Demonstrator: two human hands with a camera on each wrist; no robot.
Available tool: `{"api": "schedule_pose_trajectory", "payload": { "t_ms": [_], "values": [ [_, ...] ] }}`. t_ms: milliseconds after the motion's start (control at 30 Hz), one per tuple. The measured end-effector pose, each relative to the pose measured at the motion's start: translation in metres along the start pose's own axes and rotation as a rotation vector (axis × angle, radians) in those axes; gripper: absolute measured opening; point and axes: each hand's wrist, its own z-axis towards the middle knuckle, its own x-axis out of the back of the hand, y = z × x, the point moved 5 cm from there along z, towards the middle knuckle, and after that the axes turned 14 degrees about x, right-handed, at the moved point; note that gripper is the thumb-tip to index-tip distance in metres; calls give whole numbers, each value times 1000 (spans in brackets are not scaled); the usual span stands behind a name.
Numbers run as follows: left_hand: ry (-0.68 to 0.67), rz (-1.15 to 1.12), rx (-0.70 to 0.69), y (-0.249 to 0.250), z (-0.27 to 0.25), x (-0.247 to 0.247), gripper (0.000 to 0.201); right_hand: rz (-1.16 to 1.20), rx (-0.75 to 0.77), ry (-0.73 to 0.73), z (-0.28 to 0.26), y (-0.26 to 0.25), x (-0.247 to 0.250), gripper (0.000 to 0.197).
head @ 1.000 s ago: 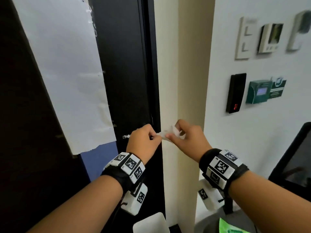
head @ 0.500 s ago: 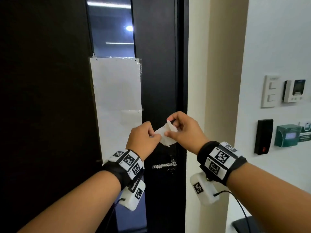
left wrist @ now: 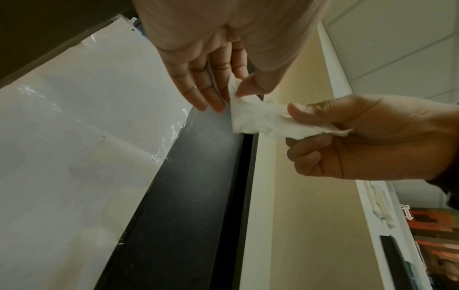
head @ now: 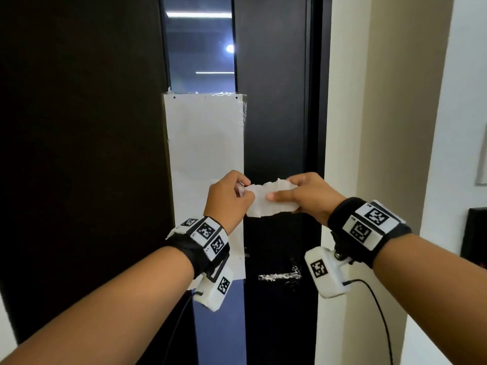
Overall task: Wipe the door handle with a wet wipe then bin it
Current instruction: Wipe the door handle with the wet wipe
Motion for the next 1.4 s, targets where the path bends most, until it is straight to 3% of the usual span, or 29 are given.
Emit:
{"api": "schedule_pose_trajectory", "payload": {
  "t_ms": [100, 267, 367, 433, 600, 933, 1133, 1267, 1400],
  "values": [
    [-4, 36, 8, -5, 19, -9, 16, 197, -6, -9, 19, 12, 2, 32],
    [16, 62, 23, -16, 46, -31, 13, 435, 23, 14, 45, 32, 8, 11],
    [-3, 61, 65, -31, 56, -47, 11, 529, -5, 53, 58, 54, 10, 23],
    [-34, 23, 107, -41, 61, -58, 13, 532, -25, 61, 64, 69, 10, 31],
    [-288, -220, 187, -51, 65, -91, 48, 495, -72, 29, 72, 99, 9, 33],
    [-397, -218, 242, -73, 68, -126, 13, 413, -89, 101, 90, 136, 20, 27],
    [-422, -152, 232, -81, 68, -132, 6, 414, -102, 115, 93, 143, 20, 24],
    [-414, -71, 230, -91, 69, -135, 8, 402, -92, 105, 92, 144, 17, 21],
    [-381, -18, 276, -109, 70, -137, 31, 391, -107, 202, 94, 149, 22, 21]
  ]
}}
